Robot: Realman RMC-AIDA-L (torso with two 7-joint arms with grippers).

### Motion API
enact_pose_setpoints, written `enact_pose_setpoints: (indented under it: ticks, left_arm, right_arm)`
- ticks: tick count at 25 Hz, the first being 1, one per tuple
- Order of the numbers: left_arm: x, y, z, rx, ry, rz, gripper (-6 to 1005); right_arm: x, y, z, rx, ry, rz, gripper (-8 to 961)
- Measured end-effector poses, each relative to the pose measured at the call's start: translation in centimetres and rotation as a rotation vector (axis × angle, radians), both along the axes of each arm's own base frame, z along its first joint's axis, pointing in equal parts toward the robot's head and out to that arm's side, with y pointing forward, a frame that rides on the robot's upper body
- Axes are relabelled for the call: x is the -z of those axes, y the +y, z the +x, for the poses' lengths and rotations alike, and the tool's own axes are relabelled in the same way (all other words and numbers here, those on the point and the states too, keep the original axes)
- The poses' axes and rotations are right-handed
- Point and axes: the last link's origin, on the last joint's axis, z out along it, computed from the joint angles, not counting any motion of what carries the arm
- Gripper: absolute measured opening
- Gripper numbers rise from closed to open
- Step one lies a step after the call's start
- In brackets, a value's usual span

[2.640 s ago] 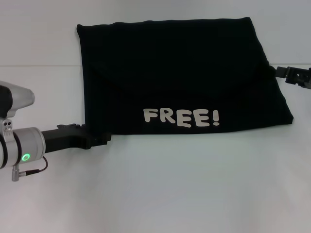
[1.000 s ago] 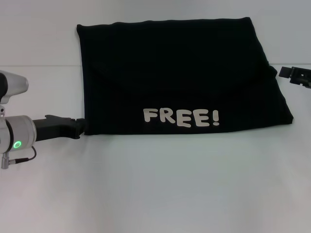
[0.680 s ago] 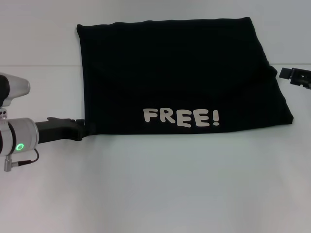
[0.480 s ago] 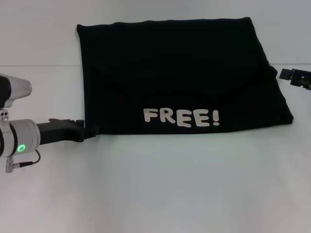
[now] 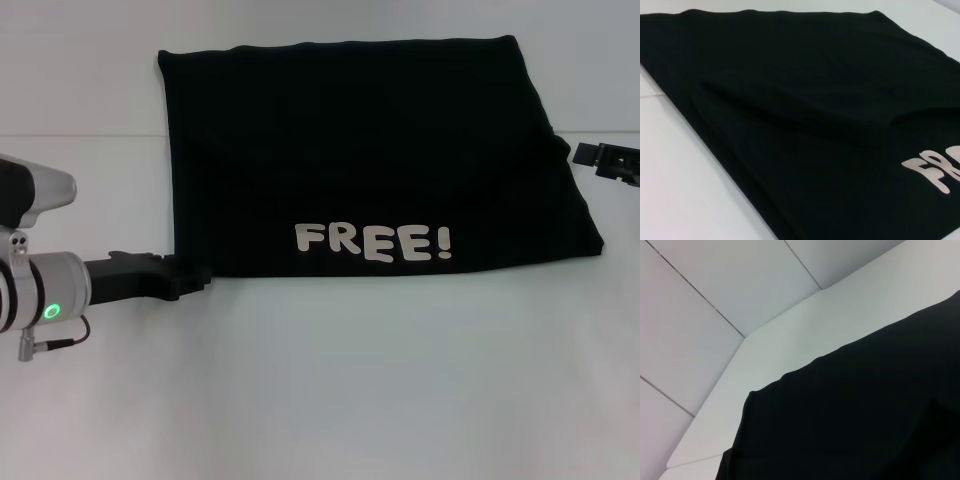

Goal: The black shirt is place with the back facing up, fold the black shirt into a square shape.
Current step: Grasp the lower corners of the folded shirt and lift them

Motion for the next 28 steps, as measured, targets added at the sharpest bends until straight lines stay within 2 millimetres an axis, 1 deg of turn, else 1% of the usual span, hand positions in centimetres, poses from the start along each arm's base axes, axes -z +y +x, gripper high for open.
enact_pose_setpoints:
  ticks: [12, 17, 23, 26, 28]
  left_arm:
    - [-0.16, 0.39, 0.11, 0.001, 0.014, 0.009, 517]
    - [-0.23, 0.55, 0.09, 0.0, 0.029, 0.008, 285]
    - [-0.21, 0.63, -0.02, -0.008, 0.04, 0.008, 58]
    - [-0.42, 0.73, -0.01, -0.009, 0.041, 0.014, -2]
    - [-0.78, 0.84, 0.0, -0.009, 0.041, 0.022, -1]
  right_arm:
    - [-0.05, 0.02, 0.04, 0.002, 0.0, 0.004, 610]
    - [-0.09, 0.03, 0.07, 0.003, 0.001, 0.006, 610]
    - [-0.12, 0.0, 0.11, 0.005, 0.002, 0.008, 611]
    - [-0.16, 0.0, 0.15, 0.006, 0.002, 0.009, 610]
    - [-0.21, 0.02, 0.17, 0.007, 0.001, 0.011, 610]
